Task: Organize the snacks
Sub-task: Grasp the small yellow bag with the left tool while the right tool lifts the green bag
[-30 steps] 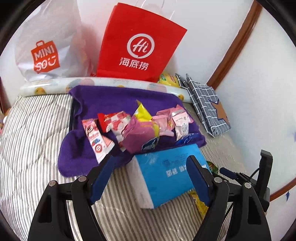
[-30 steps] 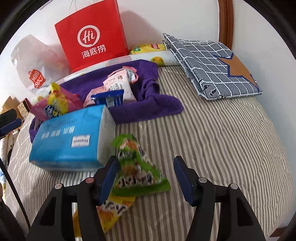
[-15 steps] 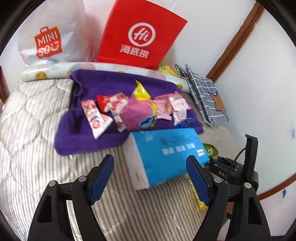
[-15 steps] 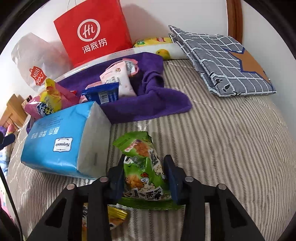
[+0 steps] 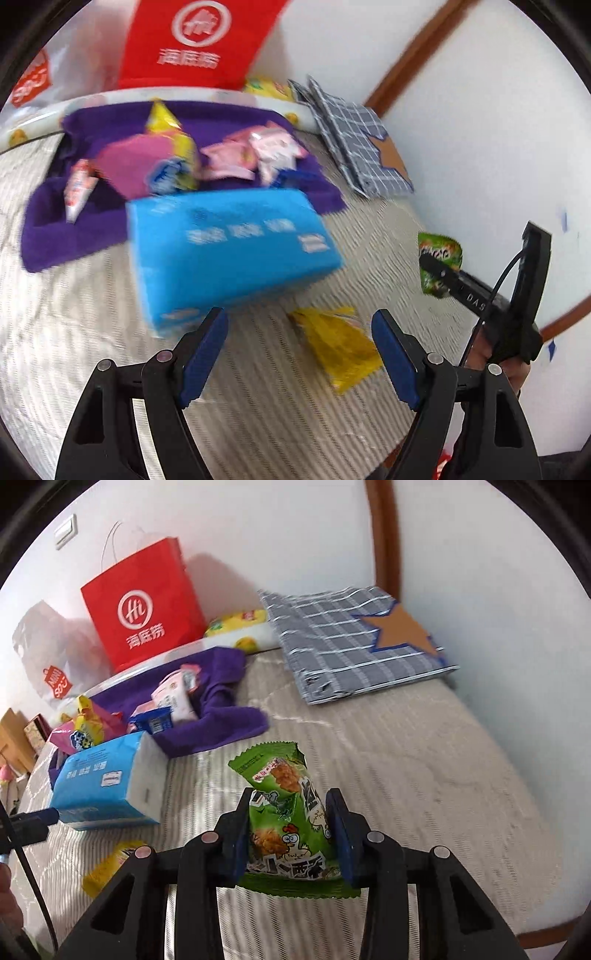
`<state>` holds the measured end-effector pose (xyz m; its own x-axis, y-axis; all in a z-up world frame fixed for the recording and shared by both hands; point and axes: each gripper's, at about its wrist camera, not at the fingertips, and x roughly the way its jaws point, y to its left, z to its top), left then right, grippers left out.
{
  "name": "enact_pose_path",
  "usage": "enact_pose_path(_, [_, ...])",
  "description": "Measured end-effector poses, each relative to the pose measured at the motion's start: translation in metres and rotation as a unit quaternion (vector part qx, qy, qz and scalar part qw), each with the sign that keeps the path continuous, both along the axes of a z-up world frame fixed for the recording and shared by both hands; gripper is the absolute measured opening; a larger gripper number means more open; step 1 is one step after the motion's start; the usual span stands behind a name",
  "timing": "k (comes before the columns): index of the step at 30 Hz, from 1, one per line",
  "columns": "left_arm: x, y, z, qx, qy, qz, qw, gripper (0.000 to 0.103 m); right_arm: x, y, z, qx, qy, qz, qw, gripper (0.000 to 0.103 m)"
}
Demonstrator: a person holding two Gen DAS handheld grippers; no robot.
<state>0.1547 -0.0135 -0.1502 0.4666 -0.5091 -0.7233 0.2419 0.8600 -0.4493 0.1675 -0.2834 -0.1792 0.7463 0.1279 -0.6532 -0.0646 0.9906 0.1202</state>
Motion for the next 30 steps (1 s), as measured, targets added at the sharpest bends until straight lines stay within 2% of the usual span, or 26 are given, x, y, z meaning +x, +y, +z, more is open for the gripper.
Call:
enact_pose_path(7, [-0.002,-0.051,-0.014,0.016,0.02,-0.031,0.9992,0.079,-0.022,-0.023,0.003,-0.016,-0.011,-0.018,1.0,0.036])
enact_pose_path(11, [-0.002,-0.074,-0.029,0.059,0.028,-0.034,0.9973,0.078,-0.027,-0.023,-0.007,-0.021,-0.003,-0.014,1.0,0.036])
enact_pose_path(13, [-0.002,-0.08,-0.037,0.094,0.025,-0.027,0.9949,0.066,-0.027,-0.019,-0.014,-0.024,0.003,-0.011,1.0,0.036])
enact_pose_path(14, [-0.002,-0.081,-0.041,0.111,0.029,-0.024,0.9931,0.05,-0.026,-0.016,-0.017,-0.023,0.006,-0.007,1.0,0.036])
enact_pose_path(15, [-0.001,-0.082,-0.046,0.121,0.034,-0.026,0.9918,0.047,-0.026,-0.014,-0.019,-0.021,0.007,-0.005,1.0,0.036])
enact_pose_path(17, [-0.005,-0.073,-0.046,0.114,0.026,-0.022,0.9929,0.041,-0.024,-0.01,-0.021,-0.017,0.006,-0.002,1.0,0.036])
enact_pose_path(23, [-0.028,-0.029,-0.028,0.121,0.008,0.016,0.9925,0.04,-0.02,0.012,-0.02,-0.005,-0.005,0.016,1.0,0.036])
enact_pose_path(27, [-0.048,0.008,-0.02,0.157,-0.007,0.061,0.9857,0.04,-0.013,0.033,-0.022,-0.011,-0.01,0.029,0.999,0.036])
enact_pose_path(30, [-0.051,0.035,-0.021,0.169,-0.006,0.095,0.981,0.04,-0.005,0.046,-0.028,-0.002,-0.004,0.041,0.999,0.036])
